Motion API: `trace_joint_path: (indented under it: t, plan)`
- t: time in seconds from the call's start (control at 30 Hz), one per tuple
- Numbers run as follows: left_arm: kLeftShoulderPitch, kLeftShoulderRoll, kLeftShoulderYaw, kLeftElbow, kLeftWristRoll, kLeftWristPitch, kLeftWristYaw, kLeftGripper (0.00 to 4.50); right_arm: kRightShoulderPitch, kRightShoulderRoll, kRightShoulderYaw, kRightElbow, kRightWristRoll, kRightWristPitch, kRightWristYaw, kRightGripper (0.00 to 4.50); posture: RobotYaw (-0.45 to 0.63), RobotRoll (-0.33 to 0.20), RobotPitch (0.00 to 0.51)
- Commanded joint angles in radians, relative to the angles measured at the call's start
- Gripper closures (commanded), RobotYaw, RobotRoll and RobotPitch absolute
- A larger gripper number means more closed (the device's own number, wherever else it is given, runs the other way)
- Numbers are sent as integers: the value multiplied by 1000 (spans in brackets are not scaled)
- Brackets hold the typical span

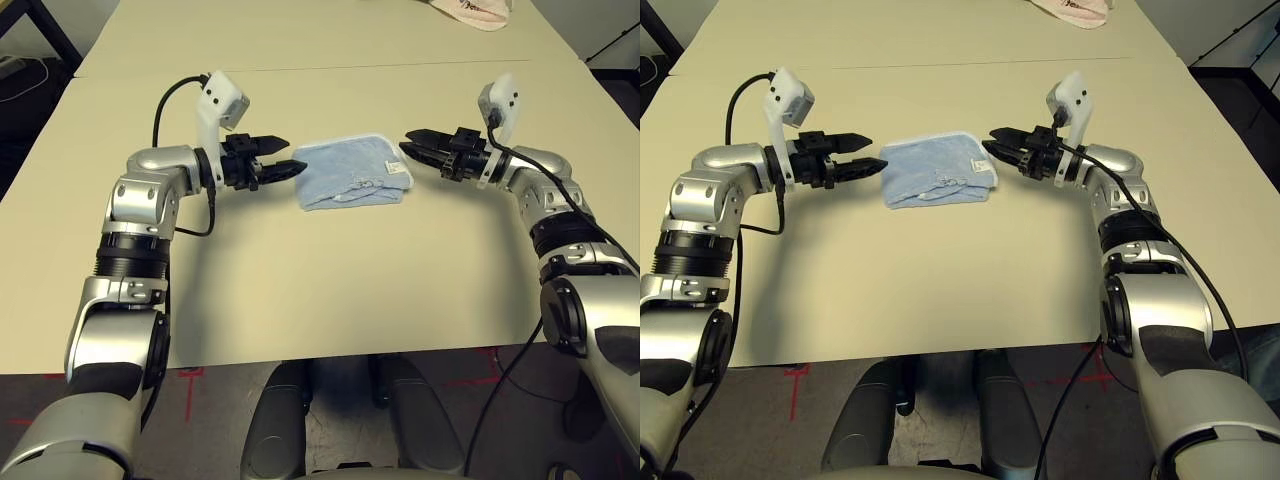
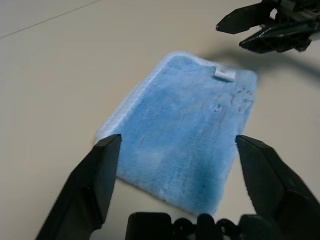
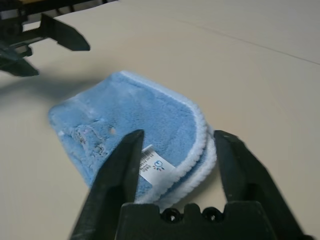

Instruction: Fold the towel and set it aside.

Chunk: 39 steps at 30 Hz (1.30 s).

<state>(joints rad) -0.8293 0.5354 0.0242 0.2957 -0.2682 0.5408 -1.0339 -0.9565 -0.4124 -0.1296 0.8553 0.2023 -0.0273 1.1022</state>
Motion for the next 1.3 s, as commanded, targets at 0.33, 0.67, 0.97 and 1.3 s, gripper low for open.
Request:
trace_joint_path:
  t: [0.33,0.67,0.97,1.3]
  plan:
    - [69,55,39,-146,-92,259,98,0,189,-3,-4,-292,63,202,-151,27,36,0,211]
    - [106,66,78,-222,-125,289,180,0,152,65,-129,-370,251,725,-443,27,44,0,220]
    - [118,74,66,-259,-144,303,195,0,103,80,-123,-347,302,845,-464,27,56,0,227]
    - [173,103,52,-289,-161,183,96,0,73,77,-94,-350,321,922,-450,27,54,0,225]
